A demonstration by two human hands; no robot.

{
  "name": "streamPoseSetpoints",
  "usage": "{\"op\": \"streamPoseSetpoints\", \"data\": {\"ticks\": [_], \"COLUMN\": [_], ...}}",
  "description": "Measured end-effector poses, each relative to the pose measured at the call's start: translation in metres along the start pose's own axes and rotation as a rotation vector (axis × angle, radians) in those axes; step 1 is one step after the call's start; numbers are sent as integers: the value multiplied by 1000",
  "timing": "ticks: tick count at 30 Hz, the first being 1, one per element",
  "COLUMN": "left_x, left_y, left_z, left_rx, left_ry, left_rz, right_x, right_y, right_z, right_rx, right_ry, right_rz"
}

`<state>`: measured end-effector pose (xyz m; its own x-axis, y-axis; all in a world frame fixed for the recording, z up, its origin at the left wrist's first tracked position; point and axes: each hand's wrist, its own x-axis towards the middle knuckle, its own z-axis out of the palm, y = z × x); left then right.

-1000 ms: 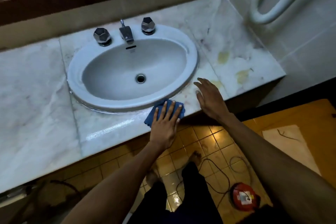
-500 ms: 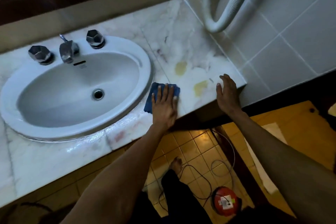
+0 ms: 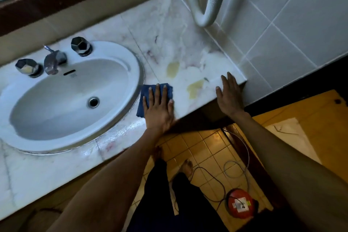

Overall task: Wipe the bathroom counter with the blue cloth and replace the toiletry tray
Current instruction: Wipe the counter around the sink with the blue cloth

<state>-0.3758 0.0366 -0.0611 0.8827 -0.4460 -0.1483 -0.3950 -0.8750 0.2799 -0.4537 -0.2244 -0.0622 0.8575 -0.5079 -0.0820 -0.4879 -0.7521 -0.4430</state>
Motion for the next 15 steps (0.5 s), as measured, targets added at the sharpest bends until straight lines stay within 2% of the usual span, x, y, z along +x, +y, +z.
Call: {"op": "streamPoseSetpoints", "data": {"ticks": [2, 5, 7, 10, 15], "left_x": [-6, -14, -6, 15, 83], "left_y": [12, -14, -42, -52, -5], "left_z": [3, -7, -16, -20, -10], "left_rx": [1, 84, 99, 7, -192], "left_ry": [-55, -125, -117, -46, 101], "left_rz": [127, 432, 479, 274, -16], "right_x": [-1, 0, 0, -2, -3], "right_y": [1, -3, -8, -15, -14], "right_z": [1, 3, 7, 16, 23], "right_rx": [6, 23, 38, 60, 50], "right_ry": [7, 36, 70, 132, 144], "right_rz": [-4, 28, 48, 78, 92]}}
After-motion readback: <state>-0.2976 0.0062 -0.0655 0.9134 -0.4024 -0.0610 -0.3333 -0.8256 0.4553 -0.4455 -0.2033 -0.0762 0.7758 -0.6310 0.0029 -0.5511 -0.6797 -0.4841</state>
